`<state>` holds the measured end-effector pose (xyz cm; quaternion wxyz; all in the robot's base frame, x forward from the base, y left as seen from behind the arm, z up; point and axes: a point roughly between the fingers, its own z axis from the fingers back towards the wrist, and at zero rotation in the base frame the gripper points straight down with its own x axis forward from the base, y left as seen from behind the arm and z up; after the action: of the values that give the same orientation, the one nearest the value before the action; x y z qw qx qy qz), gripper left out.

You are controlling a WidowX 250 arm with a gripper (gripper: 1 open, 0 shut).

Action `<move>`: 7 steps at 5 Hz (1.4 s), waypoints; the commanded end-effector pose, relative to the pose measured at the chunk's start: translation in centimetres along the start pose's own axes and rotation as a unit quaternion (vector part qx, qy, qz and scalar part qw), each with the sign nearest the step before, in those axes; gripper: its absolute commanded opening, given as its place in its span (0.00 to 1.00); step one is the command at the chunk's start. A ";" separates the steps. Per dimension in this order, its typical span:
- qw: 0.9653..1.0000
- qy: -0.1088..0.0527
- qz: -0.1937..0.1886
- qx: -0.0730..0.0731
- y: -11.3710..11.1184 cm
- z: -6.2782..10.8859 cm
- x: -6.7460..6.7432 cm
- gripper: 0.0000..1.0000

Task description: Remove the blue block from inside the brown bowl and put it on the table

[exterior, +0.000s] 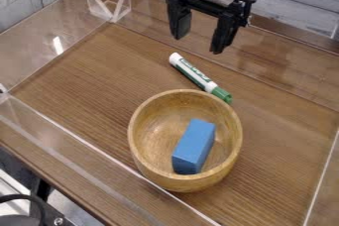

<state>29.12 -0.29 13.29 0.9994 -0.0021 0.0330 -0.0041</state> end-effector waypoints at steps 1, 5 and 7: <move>1.000 0.004 0.003 -0.002 -0.6 -0.6 -0.9 1.00; 1.000 -0.023 0.012 -0.015 -4.1 -1.7 -5.4 1.00; 1.000 -0.021 0.008 -0.019 -4.6 -2.5 -5.8 1.00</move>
<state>22.70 -4.63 9.97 0.9991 -0.0148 0.0383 0.0084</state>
